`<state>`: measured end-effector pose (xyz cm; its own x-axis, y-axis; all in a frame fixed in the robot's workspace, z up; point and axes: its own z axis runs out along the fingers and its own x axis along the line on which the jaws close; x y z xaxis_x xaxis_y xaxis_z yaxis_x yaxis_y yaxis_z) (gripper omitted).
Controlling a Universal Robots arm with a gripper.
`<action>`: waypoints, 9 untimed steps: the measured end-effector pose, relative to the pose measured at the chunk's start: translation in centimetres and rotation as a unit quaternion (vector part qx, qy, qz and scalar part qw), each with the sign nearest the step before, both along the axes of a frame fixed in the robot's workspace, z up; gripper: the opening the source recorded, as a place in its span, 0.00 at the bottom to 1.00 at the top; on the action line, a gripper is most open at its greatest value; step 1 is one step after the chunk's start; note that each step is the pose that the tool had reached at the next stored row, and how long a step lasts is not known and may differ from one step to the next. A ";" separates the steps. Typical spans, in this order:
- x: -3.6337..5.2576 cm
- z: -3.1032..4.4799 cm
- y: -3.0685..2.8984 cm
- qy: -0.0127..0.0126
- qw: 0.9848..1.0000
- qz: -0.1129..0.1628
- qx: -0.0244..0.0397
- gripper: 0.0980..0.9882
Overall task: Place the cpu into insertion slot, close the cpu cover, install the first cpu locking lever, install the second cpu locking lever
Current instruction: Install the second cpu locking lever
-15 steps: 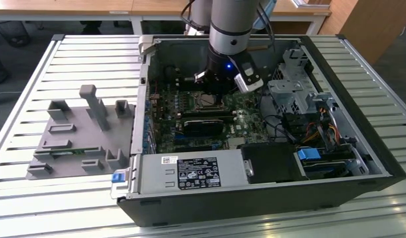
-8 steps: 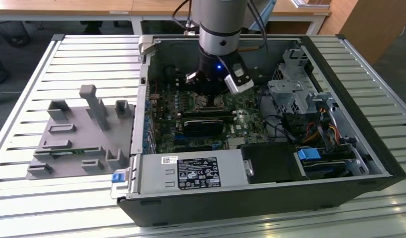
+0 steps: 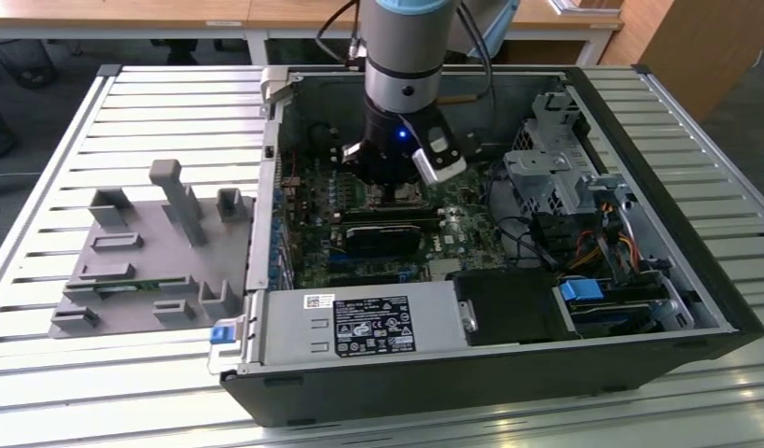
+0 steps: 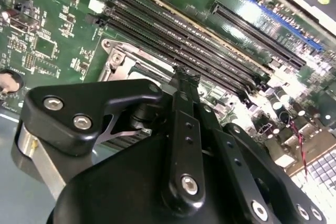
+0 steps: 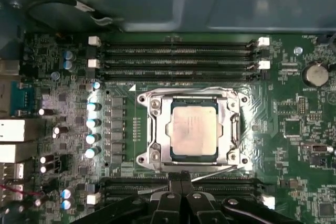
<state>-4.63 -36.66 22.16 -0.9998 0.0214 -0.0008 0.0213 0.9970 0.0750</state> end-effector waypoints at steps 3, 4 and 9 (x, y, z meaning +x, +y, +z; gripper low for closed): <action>-0.11 -0.17 -0.35 0.000 1.000 0.000 0.011 0.01; -0.23 -0.21 -0.52 0.000 1.000 0.000 0.012 0.01; -1.01 -0.43 -1.03 0.000 1.000 0.000 0.021 0.01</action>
<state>-5.64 -37.69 21.72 -0.9998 0.0213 -0.0001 0.0211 0.9929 0.1171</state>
